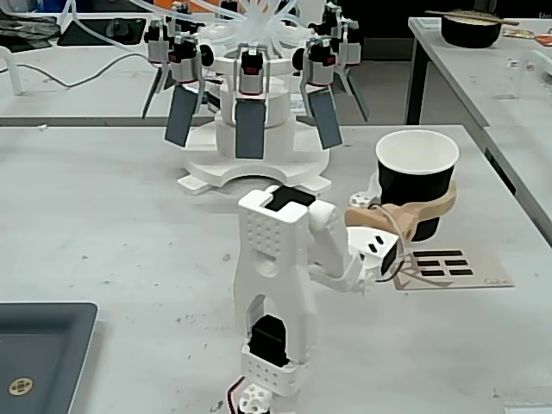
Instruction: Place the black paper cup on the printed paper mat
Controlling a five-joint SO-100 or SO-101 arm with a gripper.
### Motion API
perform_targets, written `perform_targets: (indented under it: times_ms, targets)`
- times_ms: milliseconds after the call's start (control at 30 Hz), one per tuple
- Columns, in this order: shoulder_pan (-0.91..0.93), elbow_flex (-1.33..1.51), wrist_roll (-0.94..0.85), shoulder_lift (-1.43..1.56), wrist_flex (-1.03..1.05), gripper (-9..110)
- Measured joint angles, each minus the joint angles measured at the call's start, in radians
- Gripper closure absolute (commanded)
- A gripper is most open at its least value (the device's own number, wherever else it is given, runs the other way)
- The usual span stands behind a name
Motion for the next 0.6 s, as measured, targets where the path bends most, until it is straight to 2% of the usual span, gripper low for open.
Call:
perform_targets:
  times_ms: [600]
  targets:
    - [0.043,-0.426,0.005,-0.391,0.058,94]
